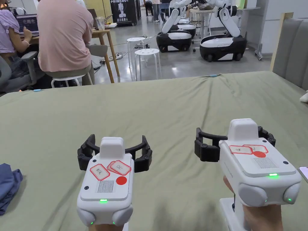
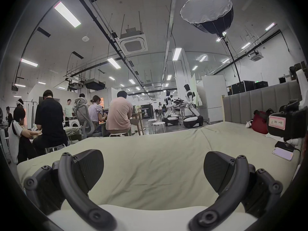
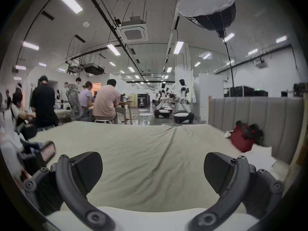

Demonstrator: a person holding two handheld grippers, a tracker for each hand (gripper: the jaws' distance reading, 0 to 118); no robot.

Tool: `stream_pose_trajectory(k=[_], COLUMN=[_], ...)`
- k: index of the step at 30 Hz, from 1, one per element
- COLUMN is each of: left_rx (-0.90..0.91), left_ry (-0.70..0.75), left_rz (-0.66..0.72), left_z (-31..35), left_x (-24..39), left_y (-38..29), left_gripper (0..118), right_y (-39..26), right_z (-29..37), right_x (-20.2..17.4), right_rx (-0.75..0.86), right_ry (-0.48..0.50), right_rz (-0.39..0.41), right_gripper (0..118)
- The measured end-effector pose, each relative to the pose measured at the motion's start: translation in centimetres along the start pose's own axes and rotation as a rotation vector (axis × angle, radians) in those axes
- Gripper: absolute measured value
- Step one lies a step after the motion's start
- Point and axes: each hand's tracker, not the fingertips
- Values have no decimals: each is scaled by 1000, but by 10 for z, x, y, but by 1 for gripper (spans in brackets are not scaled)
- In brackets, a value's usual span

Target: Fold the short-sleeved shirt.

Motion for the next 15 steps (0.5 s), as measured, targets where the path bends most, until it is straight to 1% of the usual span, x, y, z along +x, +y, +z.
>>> stream_pose_trajectory(k=[1,3,4,6,8,10,13,15], left_rx=[-3,-8,-9,-11,-11,-11,-9,-8], left_ry=[2,5,7,6,2,-6,-7,-6], left_rz=[0,1,3,4,1,-17,-31,-24], left_z=[0,0,0,0,1,1,3,3], left_x=[0,0,0,1,2,4,5,4], left_y=[0,1,2,3,4,5,6,6], left_gripper=[118,118,118,118,118,118,118,118], right_y=[3,11,16,21,22,23,22,21], right_z=[0,-3,-3,-4,-3,-3,-2,0], right_x=[0,-2,-3,-7,-8,-8,-10,-12], right_rx=[-13,-130,-187,-206,-174,-171,-177,-167], right_ry=[27,42,27,-6,-2,38,62,61], right_rz=[-51,-149,-196,-254,-270,-272,-245,-229], right_gripper=[118,118,118,118,118,118,118,118])
